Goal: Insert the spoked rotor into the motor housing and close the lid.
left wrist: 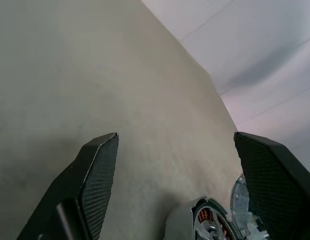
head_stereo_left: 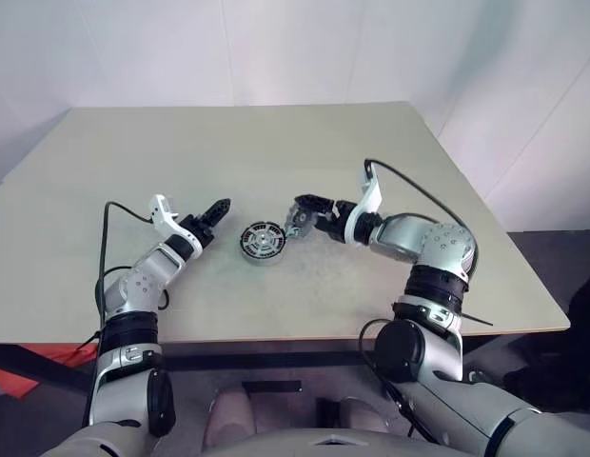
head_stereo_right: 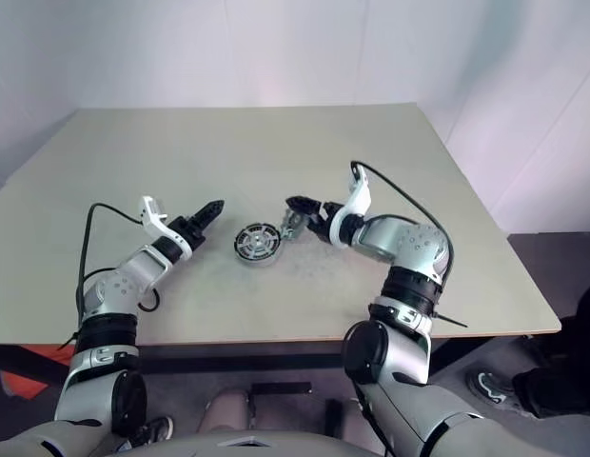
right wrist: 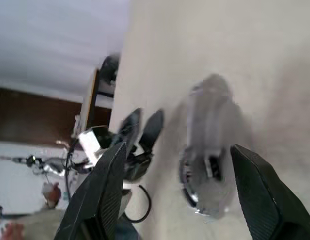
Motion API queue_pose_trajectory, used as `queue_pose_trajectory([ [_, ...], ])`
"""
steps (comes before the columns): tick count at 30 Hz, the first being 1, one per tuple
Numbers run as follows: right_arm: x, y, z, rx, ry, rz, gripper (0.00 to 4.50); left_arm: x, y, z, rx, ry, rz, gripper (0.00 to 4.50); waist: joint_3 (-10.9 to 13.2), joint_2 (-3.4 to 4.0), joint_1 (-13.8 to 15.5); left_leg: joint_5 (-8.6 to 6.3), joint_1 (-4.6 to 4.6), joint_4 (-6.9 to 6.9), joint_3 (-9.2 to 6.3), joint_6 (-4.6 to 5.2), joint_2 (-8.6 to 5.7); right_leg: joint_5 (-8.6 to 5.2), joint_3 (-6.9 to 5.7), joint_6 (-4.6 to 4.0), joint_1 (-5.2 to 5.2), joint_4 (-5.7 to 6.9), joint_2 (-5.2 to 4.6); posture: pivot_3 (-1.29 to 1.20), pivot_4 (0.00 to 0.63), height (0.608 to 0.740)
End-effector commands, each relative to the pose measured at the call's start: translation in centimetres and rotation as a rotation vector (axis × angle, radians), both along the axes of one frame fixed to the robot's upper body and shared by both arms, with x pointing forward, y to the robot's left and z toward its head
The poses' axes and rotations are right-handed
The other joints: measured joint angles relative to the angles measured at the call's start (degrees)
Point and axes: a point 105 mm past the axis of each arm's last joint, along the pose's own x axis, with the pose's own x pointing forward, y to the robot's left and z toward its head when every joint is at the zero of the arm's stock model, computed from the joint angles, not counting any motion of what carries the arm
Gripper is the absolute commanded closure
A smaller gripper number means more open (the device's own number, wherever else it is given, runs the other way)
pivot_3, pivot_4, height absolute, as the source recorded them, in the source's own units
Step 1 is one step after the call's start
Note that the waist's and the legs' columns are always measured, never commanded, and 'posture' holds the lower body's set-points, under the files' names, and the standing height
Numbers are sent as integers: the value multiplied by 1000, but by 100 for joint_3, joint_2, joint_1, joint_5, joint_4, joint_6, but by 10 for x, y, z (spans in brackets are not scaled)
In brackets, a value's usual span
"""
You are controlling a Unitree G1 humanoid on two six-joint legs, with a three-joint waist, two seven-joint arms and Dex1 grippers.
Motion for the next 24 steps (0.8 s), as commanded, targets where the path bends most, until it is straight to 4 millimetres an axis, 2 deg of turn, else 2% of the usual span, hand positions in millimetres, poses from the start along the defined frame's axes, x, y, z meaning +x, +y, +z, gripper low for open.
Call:
queue_pose_trajectory([
  [1, -17, 43, 37, 73, -117, 138, 803, 10, 24, 20, 33, -67, 79, 573, 0, 0, -1, 0, 0, 0, 0, 0, 0, 0, 0, 1, 0, 0, 0, 0, 0, 740],
  [7, -14, 37, 27, 29, -93, 130, 803, 10, 73, 24, 63, -72, 216, 573, 0, 0, -19, 2, 1, 0, 0, -3, 0, 0, 0, 1, -1, 0, 0, 0, 0, 740],
  [9, -11, 35, 20, 6, -73, 110, 803, 8, 83, 23, 65, -69, 238, 573, 0, 0, -20, 2, 1, 0, 0, -3, 0, 0, 0, 1, -2, 0, 0, 0, 0, 740],
  [14, -7, 29, 8, -39, -44, 75, 803, 9, 78, 19, 67, -61, 230, 573, 0, 0, 6, 2, -1, -1, -3, -4, -1, -2, -1, -3, 1, 0, -1, 0, 0, 740],
  [18, -2, 15, -3, -104, -13, 16, 803, 10, 68, 16, 54, -56, 210, 573, 0, 0, 7, 2, -1, 0, -3, -5, -1, -2, -1, -3, 2, 1, -2, 0, 0, 740],
  [21, 1, -12, -17, -161, 34, -61, 803, 10, 59, 12, 46, -47, 188, 573, -1, -1, 6, 3, 0, 0, -3, -5, -1, -2, -1, -3, 3, 2, -2, 0, 0, 740],
  [24, -5, -39, -36, -222, 98, -119, 803, 10, 52, 7, 43, -36, 168, 573, -1, -2, 26, 3, -2, 0, -3, -5, -2, 0, -1, 0, 4, 0, -2, 0, 0, 740],
])
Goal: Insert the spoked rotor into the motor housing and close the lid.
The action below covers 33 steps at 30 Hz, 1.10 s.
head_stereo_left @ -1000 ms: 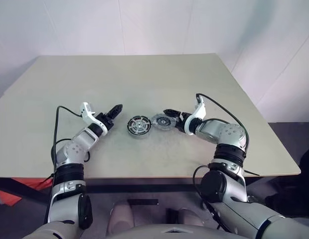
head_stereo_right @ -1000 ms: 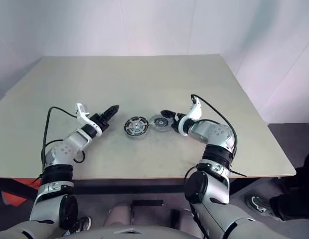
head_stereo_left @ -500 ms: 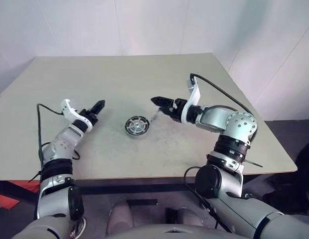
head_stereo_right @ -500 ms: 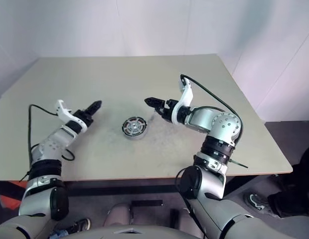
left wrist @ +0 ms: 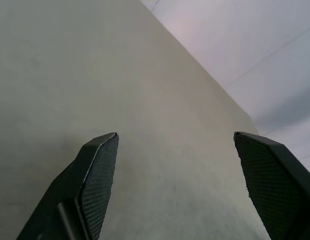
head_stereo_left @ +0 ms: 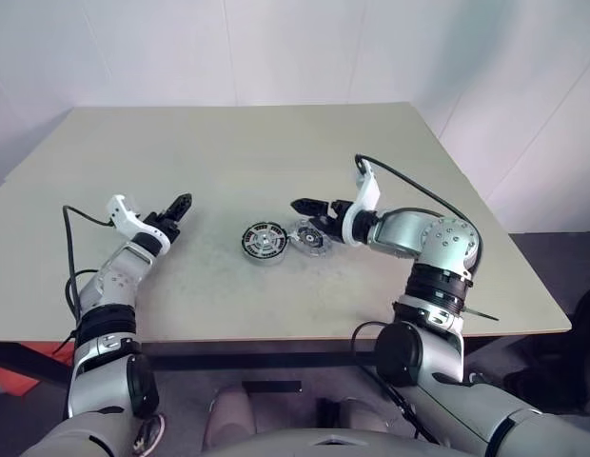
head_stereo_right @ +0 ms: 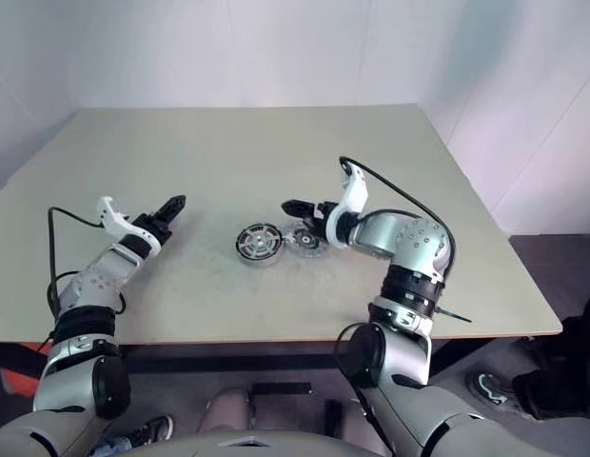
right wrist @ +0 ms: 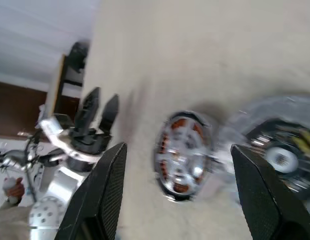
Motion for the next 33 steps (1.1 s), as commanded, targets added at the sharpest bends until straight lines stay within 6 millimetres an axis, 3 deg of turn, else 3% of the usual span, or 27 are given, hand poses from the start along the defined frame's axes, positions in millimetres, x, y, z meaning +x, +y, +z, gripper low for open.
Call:
queue_pose_trajectory([
  [1, -6, -31, -14, -64, 37, -75, 803, 2, -5, 9, 19, -35, -22, 573, -1, -1, 20, 0, 1, 0, 0, 0, -1, 2, 0, 3, 3, -1, 0, 0, 0, 740],
  [6, -17, -40, -26, -82, 60, -95, 803, 3, -11, 7, 23, -26, -43, 573, -1, 0, 29, 0, 7, -1, 1, 0, 2, 7, 0, 13, 0, 1, 2, 0, 0, 740],
  [16, -17, -12, -43, 8, 121, -88, 803, 5, -11, 11, 43, -26, -58, 573, -2, -3, 46, 3, 13, 0, 0, -5, 2, -3, 0, -3, 7, 1, 0, 0, 0, 740],
  [26, 21, 4, -51, 61, 73, -150, 803, 3, -5, 14, 74, -19, -59, 573, -3, -4, -90, 3, 81, -1, 0, -5, 1, -5, 0, -4, 54, -10, 1, 0, 0, 740],
  [33, 39, 15, -32, 113, -9, -134, 803, 7, -7, 18, 91, -24, -67, 573, -3, -3, -82, -3, 93, -2, -3, 6, 3, -5, -9, -2, 58, -27, 1, 0, 0, 740],
])
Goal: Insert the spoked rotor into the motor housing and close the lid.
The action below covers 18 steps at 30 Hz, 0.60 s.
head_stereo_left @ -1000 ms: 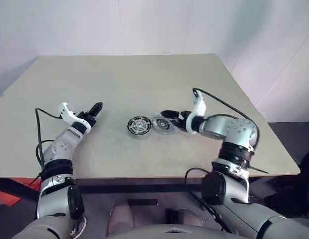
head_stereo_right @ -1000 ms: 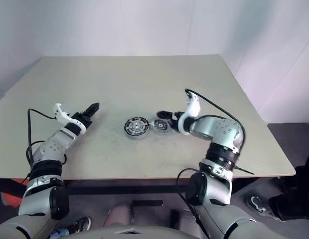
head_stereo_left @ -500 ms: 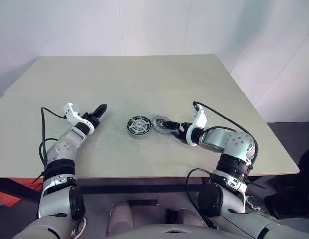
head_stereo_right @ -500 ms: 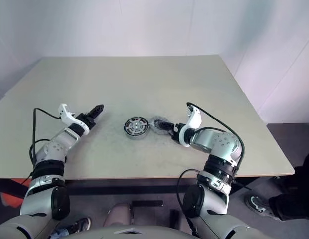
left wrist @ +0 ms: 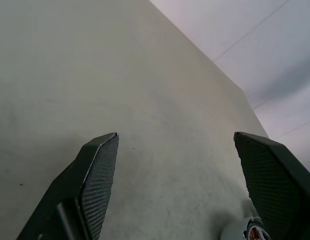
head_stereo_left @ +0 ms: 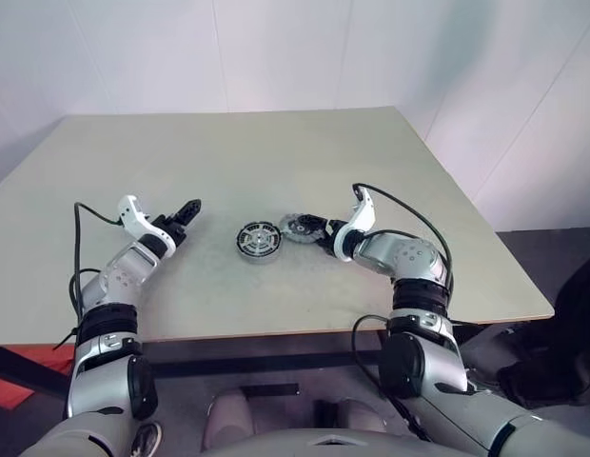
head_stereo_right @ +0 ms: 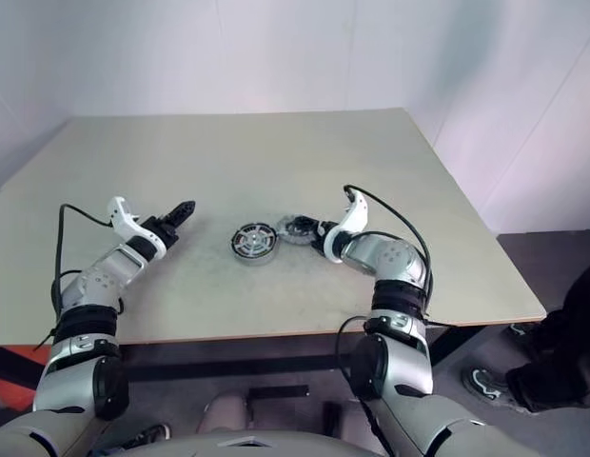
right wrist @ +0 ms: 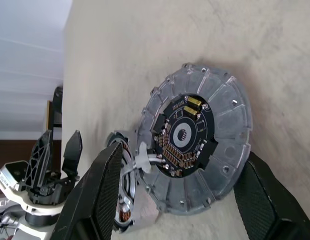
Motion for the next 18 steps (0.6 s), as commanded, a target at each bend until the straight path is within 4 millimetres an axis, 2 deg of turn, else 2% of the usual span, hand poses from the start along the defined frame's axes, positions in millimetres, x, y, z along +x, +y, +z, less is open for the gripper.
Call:
queue_pose_trajectory([
  [1, 12, 9, 25, 31, -92, 12, 803, 8, 0, 22, 33, -65, -12, 573, 0, 0, 3, 0, -2, 0, 0, 0, 0, 0, 0, 0, -1, 1, 0, 0, 0, 740],
  [6, 19, 19, 44, 89, -157, 13, 803, 9, -3, 21, 32, -64, -18, 573, -1, -1, 6, 1, -34, 0, 0, -2, 0, 7, 0, -9, -25, 12, 0, 0, 0, 740],
  [8, 15, 32, 67, 171, -200, 67, 803, 9, -5, 20, 31, -62, -20, 573, 0, 0, 5, -5, -62, -2, -1, 7, 0, 30, 0, -49, -52, 23, 1, 0, 0, 740],
  [11, 2, 49, 102, 257, -257, 167, 803, 9, -4, 19, 31, -61, -16, 573, 0, 0, 10, -9, -116, -5, -3, 12, 0, 41, -1, -40, -107, 26, 5, 0, 0, 740],
  [13, -22, 66, 151, 346, -377, 316, 803, 10, 2, 20, 33, -63, 3, 573, 0, 1, 12, -14, -125, -5, -4, 17, -1, 43, -3, -37, -108, 21, 5, 0, 0, 740],
  [14, -35, 72, 167, 358, -431, 379, 803, 10, 6, 21, 34, -65, 14, 573, 1, 2, 13, -15, -129, -5, -4, 17, -1, 43, -3, -37, -110, 16, 5, 0, 0, 740],
  [16, -45, 74, 178, 337, -476, 426, 803, 11, 10, 23, 35, -69, 26, 573, 1, 1, 8, -15, -131, -6, -4, 16, 0, 42, -3, -35, -114, 13, 5, 0, 0, 740],
  [18, -42, 71, 173, 289, -464, 408, 803, 12, 12, 25, 35, -74, 31, 573, -1, -1, 14, -16, -118, -6, -4, 14, 0, 41, -2, -32, -107, 13, 5, 0, 0, 740],
])
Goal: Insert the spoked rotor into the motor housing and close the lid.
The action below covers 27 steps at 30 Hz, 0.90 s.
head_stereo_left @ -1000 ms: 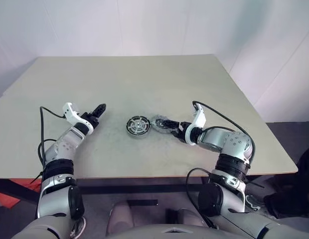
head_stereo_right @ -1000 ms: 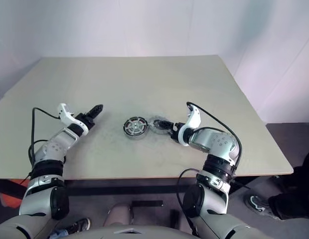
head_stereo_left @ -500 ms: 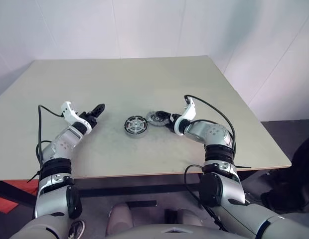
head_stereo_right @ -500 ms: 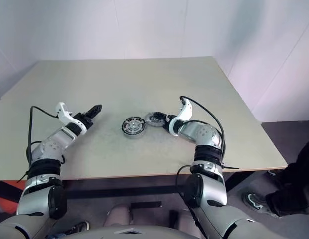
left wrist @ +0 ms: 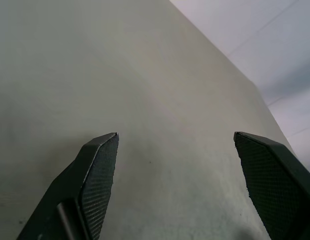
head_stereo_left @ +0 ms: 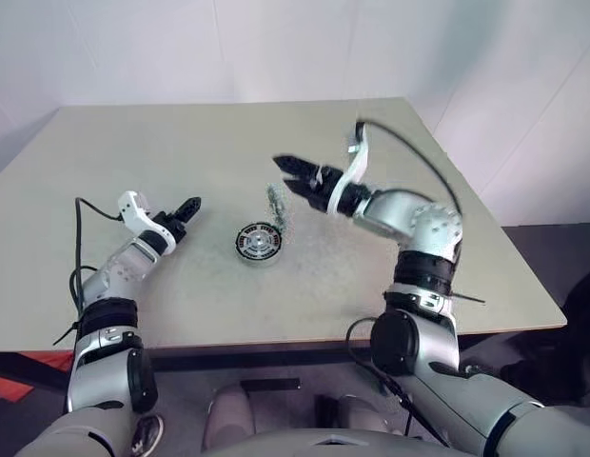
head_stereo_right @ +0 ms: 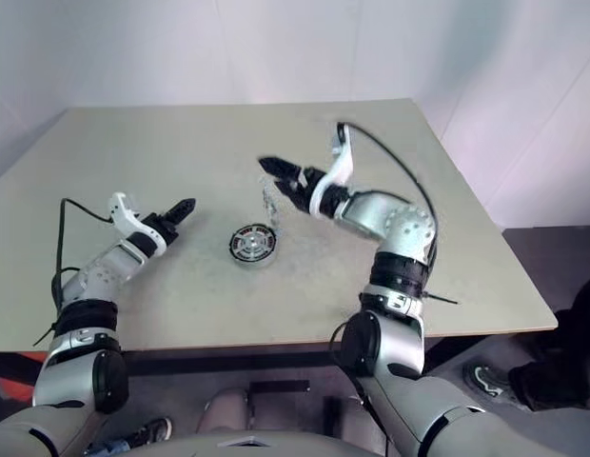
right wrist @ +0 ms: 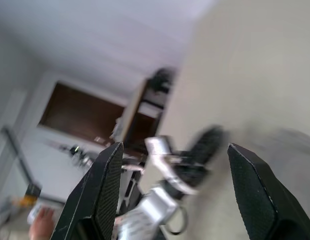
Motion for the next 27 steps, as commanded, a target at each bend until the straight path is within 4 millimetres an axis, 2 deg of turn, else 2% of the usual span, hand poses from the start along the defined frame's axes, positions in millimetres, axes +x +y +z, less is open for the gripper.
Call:
queue_pose_trajectory([
  [1, -11, 20, 9, -5, -26, 59, 803, 6, 8, 21, 17, -72, 21, 573, -2, -4, 7, 0, 26, -2, 0, -1, 0, -13, 0, 10, 25, -2, 0, 0, 0, 740],
  [2, -7, 18, 2, -37, -14, 36, 803, 7, 8, 21, 16, -72, 22, 573, -2, -3, 7, -1, 47, -2, 0, -2, 0, -39, 1, 21, 49, -5, -1, 0, 0, 740],
  [7, -2, 14, -16, -160, -42, -23, 803, 5, 5, 15, 7, -67, 22, 573, -2, -4, 25, 13, 40, 3, 1, -25, -2, -34, 4, 31, 49, -7, -5, 0, 0, 740],
  [10, 0, 12, -27, -305, -187, -65, 803, 5, 3, 14, 4, -64, 18, 573, -2, -4, 56, 14, 33, 5, -1, -26, -2, -31, 3, 34, 49, -5, -6, 0, 0, 740],
  [13, 4, 9, -61, -614, -443, -64, 803, 5, 0, 13, 0, -62, 11, 573, -3, -6, 85, 13, 25, 6, -2, -25, -2, -30, 3, 35, 49, -7, -6, 0, 0, 740],
  [15, 4, 7, -82, -731, -541, -19, 803, 6, -3, 13, -18, -65, 6, 573, -3, -7, 110, 11, 22, 6, -3, -22, -2, -30, 1, 35, 50, -10, -5, 0, 0, 740],
  [21, 11, 9, -88, -786, -712, 17, 803, 5, -8, 11, -25, -62, -6, 573, -2, -8, 100, 10, 10, 11, -3, -20, -1, -26, 2, 25, 30, -3, -4, 0, 0, 740],
  [25, 12, 25, -86, -764, -756, 42, 33, 4, -9, 9, -24, -57, -6, 573, -2, -8, 38, 6, 12, 19, -3, -11, -1, -11, 2, -2, 35, -1, -4, 0, 0, 740],
  [27, 17, 31, -87, -777, -751, 26, 33, 4, -8, 9, -23, -55, -5, 573, -2, -8, 10, 5, 12, 20, -3, -9, 0, -9, 2, -7, 35, 1, -4, 0, 0, 740],
])
